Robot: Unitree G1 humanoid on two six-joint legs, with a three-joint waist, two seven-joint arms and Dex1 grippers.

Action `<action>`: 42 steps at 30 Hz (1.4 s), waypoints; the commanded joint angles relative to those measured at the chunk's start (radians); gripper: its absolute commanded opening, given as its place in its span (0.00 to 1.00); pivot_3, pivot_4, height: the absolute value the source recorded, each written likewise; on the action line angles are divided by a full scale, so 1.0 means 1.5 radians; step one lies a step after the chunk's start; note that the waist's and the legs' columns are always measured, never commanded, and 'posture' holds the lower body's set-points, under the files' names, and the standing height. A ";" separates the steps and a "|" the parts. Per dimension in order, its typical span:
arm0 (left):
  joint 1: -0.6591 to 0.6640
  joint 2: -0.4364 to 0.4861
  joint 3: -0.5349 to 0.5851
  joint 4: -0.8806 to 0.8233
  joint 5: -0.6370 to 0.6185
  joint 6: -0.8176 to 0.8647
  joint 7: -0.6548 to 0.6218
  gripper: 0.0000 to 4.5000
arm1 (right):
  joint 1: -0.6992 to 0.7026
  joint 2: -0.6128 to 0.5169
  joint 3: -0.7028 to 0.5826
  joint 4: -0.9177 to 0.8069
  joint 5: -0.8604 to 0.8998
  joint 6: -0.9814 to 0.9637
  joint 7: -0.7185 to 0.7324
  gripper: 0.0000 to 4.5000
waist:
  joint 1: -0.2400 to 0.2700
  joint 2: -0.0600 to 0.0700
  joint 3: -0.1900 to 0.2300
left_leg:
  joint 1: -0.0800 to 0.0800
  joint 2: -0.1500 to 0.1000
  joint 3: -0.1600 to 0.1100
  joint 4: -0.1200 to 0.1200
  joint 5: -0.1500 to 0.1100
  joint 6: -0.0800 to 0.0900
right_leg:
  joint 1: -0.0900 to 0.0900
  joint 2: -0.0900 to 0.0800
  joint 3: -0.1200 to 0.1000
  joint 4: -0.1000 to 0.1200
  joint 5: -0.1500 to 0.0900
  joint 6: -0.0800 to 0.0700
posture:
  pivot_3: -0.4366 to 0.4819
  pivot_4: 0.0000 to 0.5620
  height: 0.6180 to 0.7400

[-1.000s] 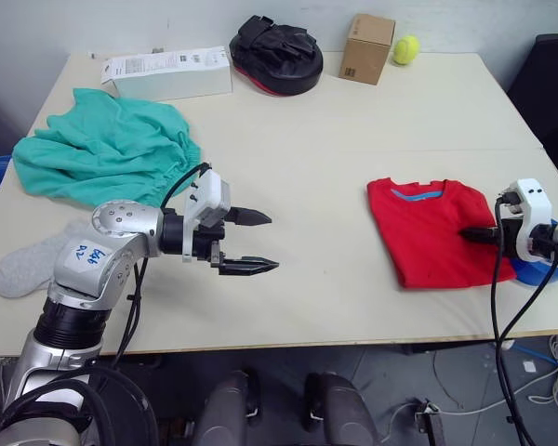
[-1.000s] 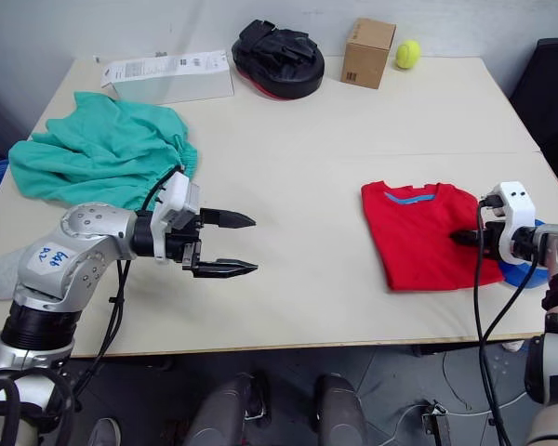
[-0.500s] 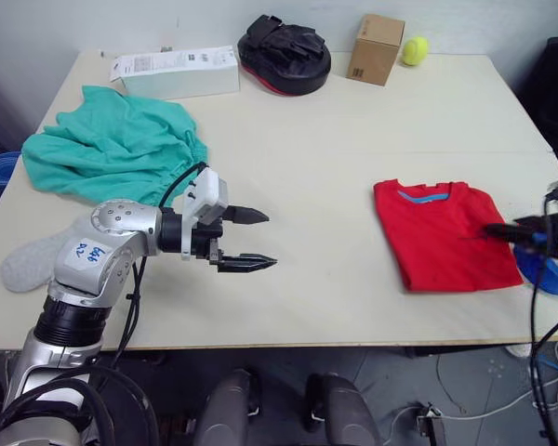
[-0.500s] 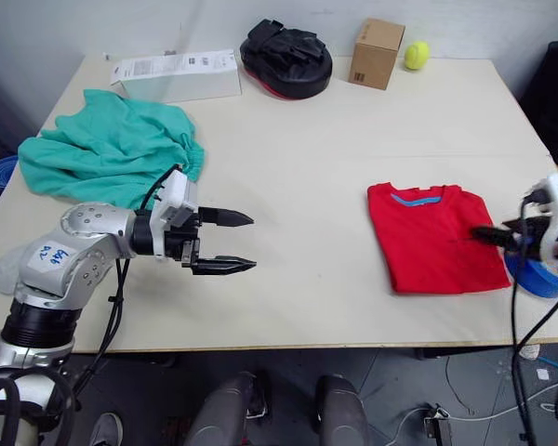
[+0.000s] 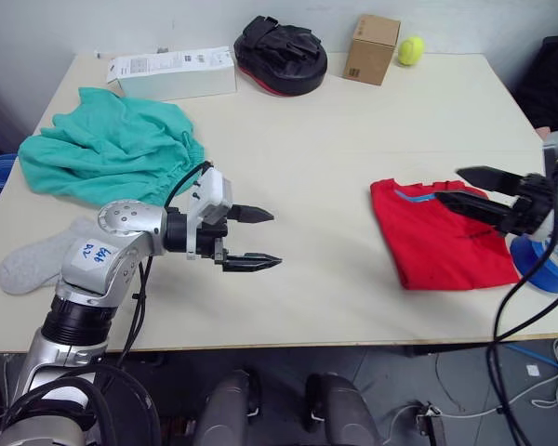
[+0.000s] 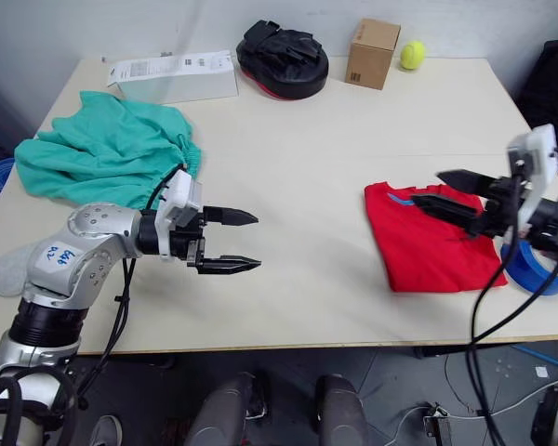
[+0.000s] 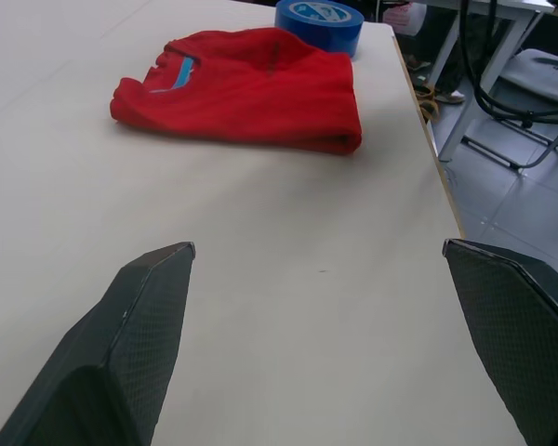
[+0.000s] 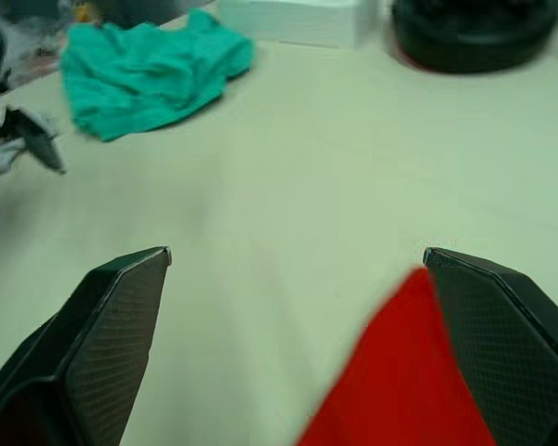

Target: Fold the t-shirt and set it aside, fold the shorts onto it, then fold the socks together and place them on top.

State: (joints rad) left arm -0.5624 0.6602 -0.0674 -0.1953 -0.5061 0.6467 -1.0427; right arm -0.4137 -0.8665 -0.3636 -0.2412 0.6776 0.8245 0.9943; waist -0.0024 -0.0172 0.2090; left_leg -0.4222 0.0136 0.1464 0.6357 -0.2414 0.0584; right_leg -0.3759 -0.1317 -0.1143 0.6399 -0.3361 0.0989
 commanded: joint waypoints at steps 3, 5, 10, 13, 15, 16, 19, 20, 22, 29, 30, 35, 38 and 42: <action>0.067 0.033 0.090 -0.098 -0.037 0.044 0.054 1.00 | 0.041 0.018 0.097 -0.108 -0.029 -0.114 0.043 0.99 | 0.001 0.000 0.000 | 0.000 0.000 0.000 0.000 0.000 0.000 | 0.000 0.000 0.000 -0.001 0.000 0.000 | 0.48 0.27 1.00; 0.112 0.045 0.139 -0.143 -0.056 0.072 0.085 1.00 | 0.036 0.024 0.119 -0.116 -0.016 -0.132 0.067 0.99 | 0.000 0.000 0.000 | -0.001 0.000 0.000 0.000 0.000 0.000 | 0.000 0.000 0.000 -0.001 0.000 0.000 | 0.48 0.27 1.00; 0.251 0.054 0.261 -0.260 -0.097 0.131 0.159 1.00 | -0.016 0.045 0.151 -0.103 0.017 -0.133 0.088 0.99 | -0.003 0.000 0.000 | 0.000 0.000 0.000 0.000 0.000 0.000 | 0.000 -0.001 0.001 -0.001 0.000 0.000 | 0.48 0.27 1.00; 0.352 0.041 0.346 -0.319 -0.098 0.148 0.212 1.00 | -0.047 0.062 0.173 -0.071 0.004 -0.148 0.090 0.99 | -0.006 0.000 0.000 | 0.001 0.000 0.000 -0.001 -0.001 0.000 | 0.000 0.000 0.001 0.000 0.000 0.000 | 0.48 0.27 1.00; 0.392 0.035 0.379 -0.338 -0.097 0.149 0.236 1.00 | -0.059 0.070 0.182 -0.054 -0.004 -0.156 0.090 0.99 | -0.005 0.000 0.000 | 0.001 0.000 0.000 -0.001 -0.001 0.000 | 0.000 0.000 0.000 -0.001 0.000 0.000 | 0.48 0.27 1.00; 0.412 0.034 0.393 -0.344 -0.088 0.145 0.249 1.00 | -0.065 0.073 0.187 -0.047 -0.007 -0.161 0.092 0.99 | -0.003 0.000 0.000 | 0.001 0.000 0.000 -0.001 -0.001 0.000 | 0.000 0.000 0.000 -0.001 0.000 0.000 | 0.48 0.27 1.00; 0.451 0.045 0.417 -0.326 -0.036 0.107 0.278 1.00 | -0.079 0.081 0.199 -0.037 -0.009 -0.165 0.096 0.99 | 0.003 0.000 0.000 | 0.000 0.000 0.000 -0.001 -0.002 -0.003 | 0.000 -0.001 0.000 -0.002 0.000 0.000 | 0.48 0.27 1.00; 0.451 0.053 0.417 -0.308 -0.015 0.091 0.285 1.00 | -0.082 0.084 0.203 -0.036 -0.010 -0.165 0.095 0.99 | 0.003 0.000 0.000 | 0.000 0.000 0.000 -0.001 -0.003 -0.003 | 0.000 -0.001 0.000 -0.002 0.000 -0.001 | 0.48 0.27 1.00; 0.425 0.079 0.401 -0.250 0.031 0.054 0.298 1.00 | -0.085 0.087 0.209 -0.033 -0.013 -0.169 0.094 0.99 | 0.003 0.000 0.000 | 0.000 0.000 0.000 -0.001 -0.003 -0.003 | 0.000 -0.001 0.000 -0.002 0.000 -0.001 | 0.48 0.27 1.00; 0.217 0.173 0.236 0.017 0.137 -0.068 0.234 1.00 | -0.075 0.103 0.214 -0.045 -0.039 -0.186 0.061 0.99 | 0.002 -0.001 0.000 | 0.000 0.000 0.001 -0.004 -0.003 -0.005 | -0.002 -0.001 0.001 -0.003 0.001 -0.002 | 0.48 0.27 1.00; 0.178 0.178 0.200 0.065 0.166 -0.092 0.229 1.00 | -0.071 0.104 0.212 -0.053 -0.037 -0.183 0.055 0.99 | 0.001 -0.001 0.000 | 0.000 0.000 0.001 -0.004 -0.003 -0.005 | -0.003 -0.001 0.000 -0.003 0.001 -0.002 | 0.48 0.27 1.00; 0.010 0.169 0.062 0.308 0.292 -0.192 0.226 1.00 | -0.028 0.100 0.186 -0.106 -0.026 -0.170 0.017 0.99 | 0.000 -0.001 0.000 | -0.001 0.000 0.002 -0.005 -0.002 -0.002 | -0.005 0.000 -0.001 -0.001 0.001 -0.002 | 0.48 0.27 1.00; -0.054 0.149 0.032 0.415 0.320 -0.233 0.222 1.00 | -0.002 0.098 0.171 -0.130 -0.020 -0.164 -0.006 0.99 | -0.002 -0.001 0.000 | -0.001 0.001 0.005 -0.004 -0.002 -0.002 | -0.006 0.001 -0.001 0.002 0.001 -0.002 | 0.48 0.27 1.00; -0.117 0.109 0.021 0.523 0.329 -0.256 0.213 1.00 | 0.020 0.093 0.159 -0.157 -0.013 -0.157 -0.024 0.99 | 0.000 -0.002 0.000 | -0.002 0.001 0.006 -0.002 -0.001 0.000 | -0.006 0.001 -0.001 0.003 0.001 -0.002 | 0.48 0.27 1.00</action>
State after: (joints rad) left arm -0.7136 0.8260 -0.0394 0.5570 -0.0255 0.2808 -0.7170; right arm -0.3819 -0.7149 -0.0924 -0.4290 0.6298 0.5903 0.9675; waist -0.0026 -0.0203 0.2089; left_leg -0.4250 0.0146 0.1548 0.6329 -0.2432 0.0587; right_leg -0.3840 -0.1313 -0.1149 0.6440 -0.3339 0.0966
